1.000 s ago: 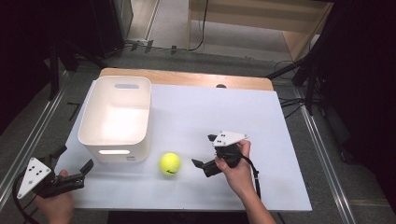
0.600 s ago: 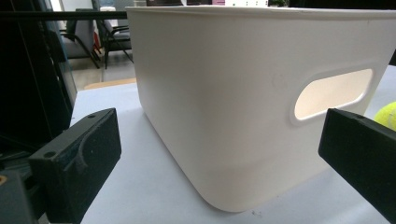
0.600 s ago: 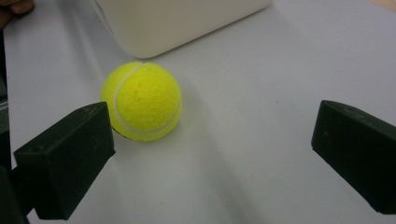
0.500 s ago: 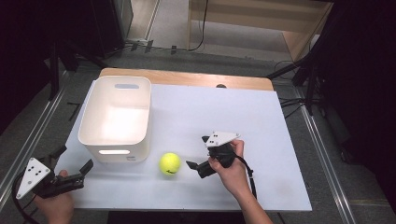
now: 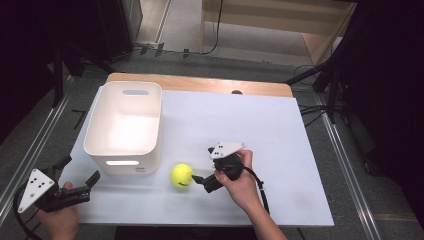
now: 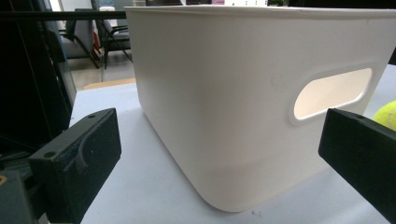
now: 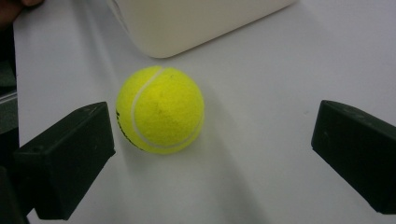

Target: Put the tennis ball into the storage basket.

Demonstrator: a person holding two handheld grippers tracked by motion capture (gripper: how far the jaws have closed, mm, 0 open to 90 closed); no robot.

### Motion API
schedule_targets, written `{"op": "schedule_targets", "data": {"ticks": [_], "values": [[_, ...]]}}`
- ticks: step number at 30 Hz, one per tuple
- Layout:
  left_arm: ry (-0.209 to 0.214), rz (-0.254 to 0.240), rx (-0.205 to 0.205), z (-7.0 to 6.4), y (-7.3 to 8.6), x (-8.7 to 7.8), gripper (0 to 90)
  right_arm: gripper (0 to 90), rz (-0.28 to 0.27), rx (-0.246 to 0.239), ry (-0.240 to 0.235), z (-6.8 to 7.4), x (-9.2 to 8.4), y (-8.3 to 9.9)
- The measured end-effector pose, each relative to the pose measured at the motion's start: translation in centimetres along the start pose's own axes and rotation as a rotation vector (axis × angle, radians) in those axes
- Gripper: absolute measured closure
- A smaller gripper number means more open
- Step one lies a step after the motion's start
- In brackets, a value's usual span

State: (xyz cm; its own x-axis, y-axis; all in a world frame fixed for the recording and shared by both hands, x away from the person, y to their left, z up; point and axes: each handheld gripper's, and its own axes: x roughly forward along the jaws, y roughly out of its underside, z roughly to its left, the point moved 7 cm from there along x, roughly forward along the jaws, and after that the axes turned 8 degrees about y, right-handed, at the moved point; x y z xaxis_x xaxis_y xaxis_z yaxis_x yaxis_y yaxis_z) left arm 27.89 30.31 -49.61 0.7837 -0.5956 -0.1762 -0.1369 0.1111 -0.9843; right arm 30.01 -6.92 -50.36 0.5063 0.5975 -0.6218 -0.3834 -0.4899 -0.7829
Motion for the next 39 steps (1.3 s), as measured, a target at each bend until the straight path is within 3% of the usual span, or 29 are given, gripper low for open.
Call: {"op": "schedule_targets", "data": {"ticks": [16,24,28,39], "values": [[0.000,-0.002,-0.001,0.0,0.0,0.0,0.0,0.0,0.035,-0.017,-0.078,2.0,1.8,-0.4],[0.003,-0.006,-0.003,0.0,0.0,0.0,0.0,0.0,0.074,-0.034,-0.067,2.7,2.9,-0.4],[0.003,-0.006,-0.003,0.0,0.0,0.0,0.0,0.0,0.100,-0.026,-0.094,3.3,3.4,-0.3],[0.003,-0.008,-0.005,0.0,0.0,0.0,0.0,0.0,0.141,-0.042,-0.112,3.8,4.4,0.0]]}}
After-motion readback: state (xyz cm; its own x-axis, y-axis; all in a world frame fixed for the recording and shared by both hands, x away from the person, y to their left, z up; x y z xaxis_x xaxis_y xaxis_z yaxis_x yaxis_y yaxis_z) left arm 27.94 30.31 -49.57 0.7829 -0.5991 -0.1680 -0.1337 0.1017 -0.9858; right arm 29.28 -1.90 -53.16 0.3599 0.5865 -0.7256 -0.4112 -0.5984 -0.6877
